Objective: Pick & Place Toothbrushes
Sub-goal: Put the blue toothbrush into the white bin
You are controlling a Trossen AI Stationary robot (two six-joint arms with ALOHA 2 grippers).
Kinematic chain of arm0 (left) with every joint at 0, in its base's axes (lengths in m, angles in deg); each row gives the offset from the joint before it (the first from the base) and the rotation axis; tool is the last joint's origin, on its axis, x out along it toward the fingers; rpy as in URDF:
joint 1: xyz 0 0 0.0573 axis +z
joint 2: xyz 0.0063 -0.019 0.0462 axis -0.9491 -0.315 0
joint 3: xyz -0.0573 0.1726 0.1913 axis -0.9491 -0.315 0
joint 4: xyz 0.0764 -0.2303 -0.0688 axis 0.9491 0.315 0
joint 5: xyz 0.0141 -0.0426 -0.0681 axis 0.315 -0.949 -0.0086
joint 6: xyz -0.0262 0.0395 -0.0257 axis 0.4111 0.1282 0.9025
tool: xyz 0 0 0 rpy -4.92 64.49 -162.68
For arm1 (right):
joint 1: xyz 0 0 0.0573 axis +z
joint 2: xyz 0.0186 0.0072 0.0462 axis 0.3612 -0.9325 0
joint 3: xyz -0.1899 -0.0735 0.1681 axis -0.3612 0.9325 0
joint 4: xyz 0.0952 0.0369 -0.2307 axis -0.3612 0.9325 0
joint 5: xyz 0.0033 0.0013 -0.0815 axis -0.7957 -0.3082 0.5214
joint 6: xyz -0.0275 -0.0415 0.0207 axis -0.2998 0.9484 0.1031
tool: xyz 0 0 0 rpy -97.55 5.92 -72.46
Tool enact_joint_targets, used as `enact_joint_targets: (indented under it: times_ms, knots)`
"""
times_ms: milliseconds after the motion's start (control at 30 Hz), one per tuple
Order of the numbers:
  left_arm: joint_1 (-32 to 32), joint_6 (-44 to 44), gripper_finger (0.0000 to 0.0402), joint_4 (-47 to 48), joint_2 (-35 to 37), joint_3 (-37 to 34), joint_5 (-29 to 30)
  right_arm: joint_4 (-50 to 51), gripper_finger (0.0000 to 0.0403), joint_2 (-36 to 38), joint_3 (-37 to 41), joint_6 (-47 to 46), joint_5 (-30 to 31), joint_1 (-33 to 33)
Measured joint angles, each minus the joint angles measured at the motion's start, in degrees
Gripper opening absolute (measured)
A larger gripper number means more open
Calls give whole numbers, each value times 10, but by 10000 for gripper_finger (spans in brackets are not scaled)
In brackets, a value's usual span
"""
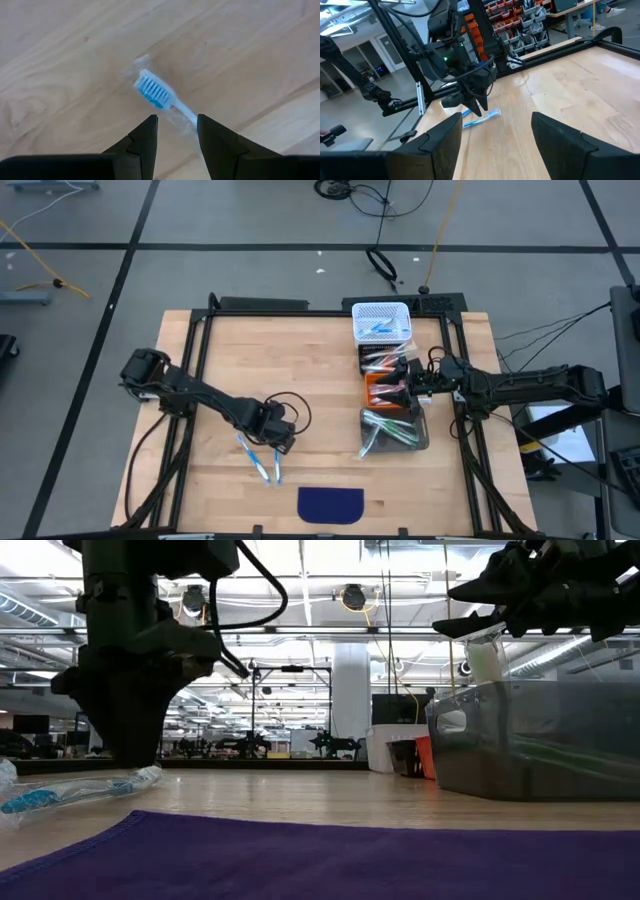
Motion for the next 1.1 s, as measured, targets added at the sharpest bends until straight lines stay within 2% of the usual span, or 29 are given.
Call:
enact_joint_targets:
  times_ms: [333, 500, 800, 900, 1067, 1100]
  knots:
    - [0, 13, 141, -1, -6, 0, 21, 0, 231, 0, 0, 1, 0, 0]
    - [1, 18, 141, -10, -28, -1, 13, 0, 231, 0, 0, 2, 14, 0]
    - [16, -23, 138, -46, -54, 1, 0, 5, 231, 0, 0, 2, 14, 0]
    - [22, -24, 114, -44, -53, 1, -3, 7, 231, 0, 0, 2, 14, 0]
    - [28, -48, 20, -45, -53, 1, 0, 8, 231, 0, 0, 2, 13, 0]
    - [29, -51, 12, -46, -53, 1, 0, 8, 231, 0, 0, 2, 14, 0]
